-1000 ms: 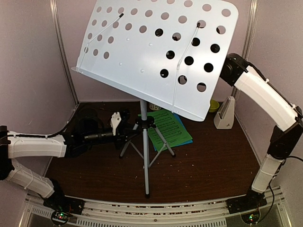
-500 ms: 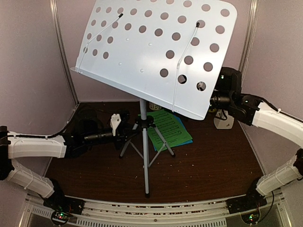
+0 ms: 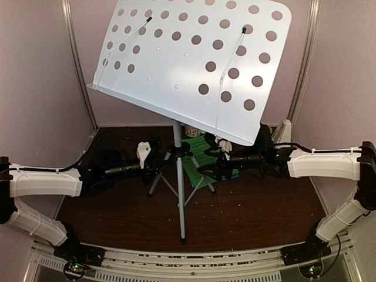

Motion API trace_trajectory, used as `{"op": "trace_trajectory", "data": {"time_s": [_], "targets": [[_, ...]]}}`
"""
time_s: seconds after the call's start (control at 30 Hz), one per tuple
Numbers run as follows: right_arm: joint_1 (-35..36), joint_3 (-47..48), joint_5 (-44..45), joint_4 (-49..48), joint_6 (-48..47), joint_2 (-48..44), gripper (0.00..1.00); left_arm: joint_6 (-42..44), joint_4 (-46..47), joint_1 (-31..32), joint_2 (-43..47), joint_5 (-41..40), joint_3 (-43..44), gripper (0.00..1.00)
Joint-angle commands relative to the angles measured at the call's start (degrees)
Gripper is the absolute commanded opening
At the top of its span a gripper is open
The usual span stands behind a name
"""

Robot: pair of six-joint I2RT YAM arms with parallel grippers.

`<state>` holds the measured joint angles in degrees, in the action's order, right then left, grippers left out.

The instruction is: Set up the instrument practice props

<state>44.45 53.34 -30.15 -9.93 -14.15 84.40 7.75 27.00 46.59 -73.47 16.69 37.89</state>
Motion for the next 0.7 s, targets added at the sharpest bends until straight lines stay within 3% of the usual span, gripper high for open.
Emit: {"op": "trace_trajectory", "data": {"time_s": [0.0,0.27,0.53,0.67], "targets": [[1.35,2.51,3.07,-3.51,-3.86,3.16,0.72,-2.89,-2.04,-0.62,0.66,-4.3,0.25,0.07],[1.75,2.8,10.02,-6.84,-7.84,6.14,0.46,-0.31,-3.63,-0.64,-0.26,-5.06,1.03,0.06],[1.61,3.34,13.99,-5.13,-11.42,6.11,0.13,7.37,-10.85,-0.71,-0.49,-8.3,3.91,0.01],[1.54,4.22,13.47,-2.54,-12.87,5.85,0.06,10.69,-13.69,-0.97,0.42,-10.04,4.3,0.0]]}}
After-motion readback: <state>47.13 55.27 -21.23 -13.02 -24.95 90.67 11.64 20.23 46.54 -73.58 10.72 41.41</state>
